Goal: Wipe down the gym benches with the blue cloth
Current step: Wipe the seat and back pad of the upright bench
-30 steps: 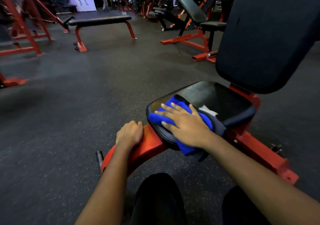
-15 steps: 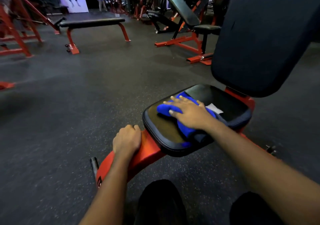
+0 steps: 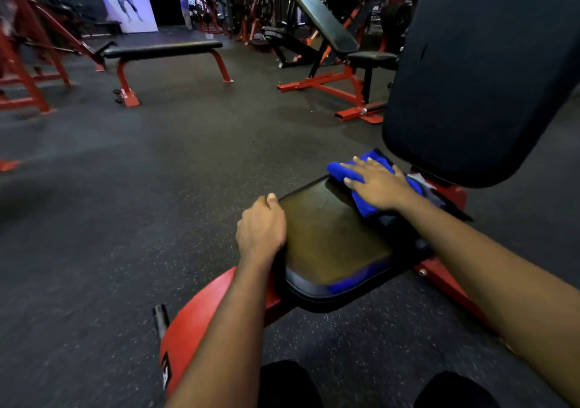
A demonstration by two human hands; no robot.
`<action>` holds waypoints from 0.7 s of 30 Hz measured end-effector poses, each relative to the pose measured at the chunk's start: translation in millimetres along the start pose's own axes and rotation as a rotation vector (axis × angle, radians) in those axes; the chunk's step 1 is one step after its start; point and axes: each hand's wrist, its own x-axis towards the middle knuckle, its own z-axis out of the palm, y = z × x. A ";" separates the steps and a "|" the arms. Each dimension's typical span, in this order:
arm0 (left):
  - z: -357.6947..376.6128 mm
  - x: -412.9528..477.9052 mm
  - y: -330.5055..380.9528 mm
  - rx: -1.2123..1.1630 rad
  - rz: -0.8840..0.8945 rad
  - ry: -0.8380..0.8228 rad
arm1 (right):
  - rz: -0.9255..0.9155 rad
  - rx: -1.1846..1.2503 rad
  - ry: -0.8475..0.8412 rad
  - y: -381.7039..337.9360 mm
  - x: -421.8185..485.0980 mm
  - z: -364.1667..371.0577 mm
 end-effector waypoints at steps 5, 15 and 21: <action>2.2 -0.8 0.9 -0.029 -0.001 0.040 | 0.060 0.011 -0.040 1.1 42.5 -15.5; -2.8 -9.4 -0.1 -0.085 -0.021 0.053 | 0.071 0.052 0.022 18.1 -14.2 -5.1; 2.6 -7.1 0.3 -0.121 -0.035 0.094 | 0.176 0.021 -0.030 5.3 -19.1 -5.2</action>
